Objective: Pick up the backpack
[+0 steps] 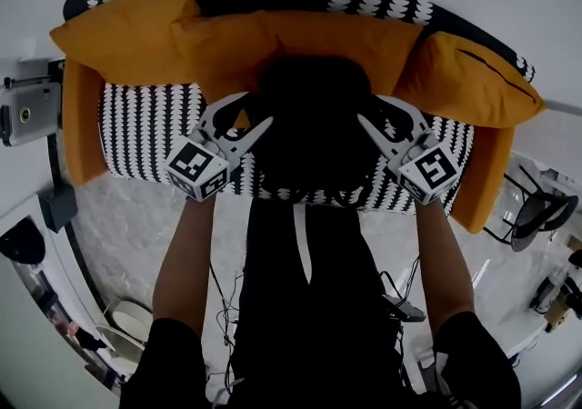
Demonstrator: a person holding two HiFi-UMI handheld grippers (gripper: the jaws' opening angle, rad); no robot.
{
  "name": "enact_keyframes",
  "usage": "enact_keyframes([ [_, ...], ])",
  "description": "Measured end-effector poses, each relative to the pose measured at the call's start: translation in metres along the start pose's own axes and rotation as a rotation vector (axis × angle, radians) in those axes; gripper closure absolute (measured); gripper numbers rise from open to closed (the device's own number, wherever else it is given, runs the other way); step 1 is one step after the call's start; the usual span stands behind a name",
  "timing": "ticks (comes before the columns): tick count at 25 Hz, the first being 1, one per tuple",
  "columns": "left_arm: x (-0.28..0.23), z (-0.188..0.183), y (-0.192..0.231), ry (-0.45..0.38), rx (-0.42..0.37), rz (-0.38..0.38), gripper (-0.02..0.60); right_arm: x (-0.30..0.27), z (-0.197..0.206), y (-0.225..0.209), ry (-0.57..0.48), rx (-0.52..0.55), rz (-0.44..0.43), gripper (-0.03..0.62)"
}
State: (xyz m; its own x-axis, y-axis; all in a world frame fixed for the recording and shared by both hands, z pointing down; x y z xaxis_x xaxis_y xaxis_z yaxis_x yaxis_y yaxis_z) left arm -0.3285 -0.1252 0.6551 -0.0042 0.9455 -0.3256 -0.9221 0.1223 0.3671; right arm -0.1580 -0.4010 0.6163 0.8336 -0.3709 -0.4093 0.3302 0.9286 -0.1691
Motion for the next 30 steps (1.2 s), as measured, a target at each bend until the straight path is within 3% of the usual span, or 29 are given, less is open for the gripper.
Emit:
enact_keyframes([
  [8,-0.014,0.012,0.007,0.056,-0.009,0.012,0.376,-0.014,0.008,-0.010,0.014,0.028,-0.043,0.464],
  [21,-0.037,0.016,0.023,0.100,-0.011,0.037,0.378,-0.034,0.020,-0.015,0.041,0.015,-0.033,0.464],
  [30,-0.045,0.019,0.020,0.117,-0.012,0.043,0.426,-0.032,0.022,-0.016,0.042,0.017,-0.044,0.470],
])
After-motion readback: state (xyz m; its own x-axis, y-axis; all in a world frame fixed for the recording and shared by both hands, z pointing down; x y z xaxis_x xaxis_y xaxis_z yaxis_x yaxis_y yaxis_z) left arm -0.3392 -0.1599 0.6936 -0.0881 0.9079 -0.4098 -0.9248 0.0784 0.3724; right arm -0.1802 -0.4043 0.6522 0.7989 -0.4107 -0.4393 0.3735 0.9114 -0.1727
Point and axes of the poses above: the fingertips, and each gripper's own axes: x backward along the fingers, y to its left, z out of its underside, the point moved 10 cm from there along x, backward along the fingers, and after that the axes turned 1 degree about x, right-handed, at the moved point
